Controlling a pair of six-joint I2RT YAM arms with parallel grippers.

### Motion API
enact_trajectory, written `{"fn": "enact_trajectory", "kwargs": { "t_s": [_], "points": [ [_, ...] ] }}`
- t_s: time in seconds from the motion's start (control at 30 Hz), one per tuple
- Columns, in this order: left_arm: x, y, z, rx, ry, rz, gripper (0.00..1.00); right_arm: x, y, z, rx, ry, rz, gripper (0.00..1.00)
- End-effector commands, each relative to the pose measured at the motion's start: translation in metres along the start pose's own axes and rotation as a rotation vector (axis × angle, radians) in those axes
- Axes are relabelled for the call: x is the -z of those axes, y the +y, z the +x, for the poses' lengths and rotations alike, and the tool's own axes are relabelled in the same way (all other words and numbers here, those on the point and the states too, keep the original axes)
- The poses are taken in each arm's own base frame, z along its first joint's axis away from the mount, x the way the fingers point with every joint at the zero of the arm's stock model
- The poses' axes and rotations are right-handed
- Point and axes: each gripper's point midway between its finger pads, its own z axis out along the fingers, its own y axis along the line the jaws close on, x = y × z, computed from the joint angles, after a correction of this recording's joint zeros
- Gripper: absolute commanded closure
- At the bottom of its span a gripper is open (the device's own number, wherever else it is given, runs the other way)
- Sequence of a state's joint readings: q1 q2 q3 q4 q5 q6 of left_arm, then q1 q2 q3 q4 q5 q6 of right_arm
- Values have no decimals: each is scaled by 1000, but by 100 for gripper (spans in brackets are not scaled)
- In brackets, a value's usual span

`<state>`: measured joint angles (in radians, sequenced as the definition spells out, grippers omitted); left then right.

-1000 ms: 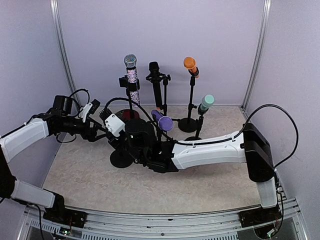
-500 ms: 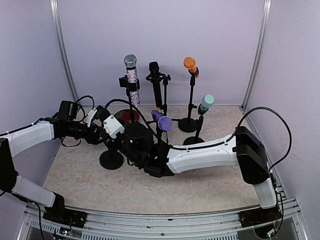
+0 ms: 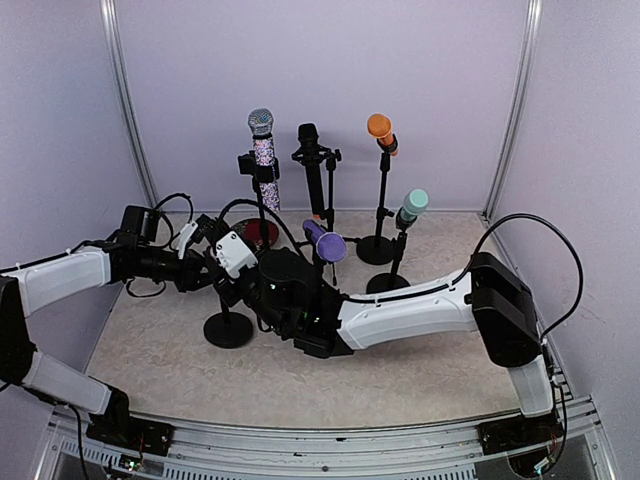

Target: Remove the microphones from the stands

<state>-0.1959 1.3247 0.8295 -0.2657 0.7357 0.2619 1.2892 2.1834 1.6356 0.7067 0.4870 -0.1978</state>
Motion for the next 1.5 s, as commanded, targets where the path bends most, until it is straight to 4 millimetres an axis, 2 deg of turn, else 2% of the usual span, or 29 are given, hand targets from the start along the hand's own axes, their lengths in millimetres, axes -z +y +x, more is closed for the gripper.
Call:
{"fn": "enact_trajectory", "kwargs": {
  "t_s": [0.0,0.23,0.43,0.7,1.13,1.47],
  "points": [
    [4,17,-19,14,-70,-70,93,29,-1,-76,-59,-165,-25,100],
    [1,25,-31,-37,-133,-145,100,51,-10,-94,-6,-176,-9,100],
    [-24,25,-33,-73,-92,-191,100,79,-17,-111,20,-200,14,100],
    [-36,32,-20,-54,-48,-221,100,101,-20,-110,48,-170,42,100],
    [-38,50,-6,-96,-3,-315,100,133,-23,-130,47,-183,42,100],
    [-43,47,-2,-107,7,-296,100,150,-20,-137,46,-171,22,100]
  ]
}}
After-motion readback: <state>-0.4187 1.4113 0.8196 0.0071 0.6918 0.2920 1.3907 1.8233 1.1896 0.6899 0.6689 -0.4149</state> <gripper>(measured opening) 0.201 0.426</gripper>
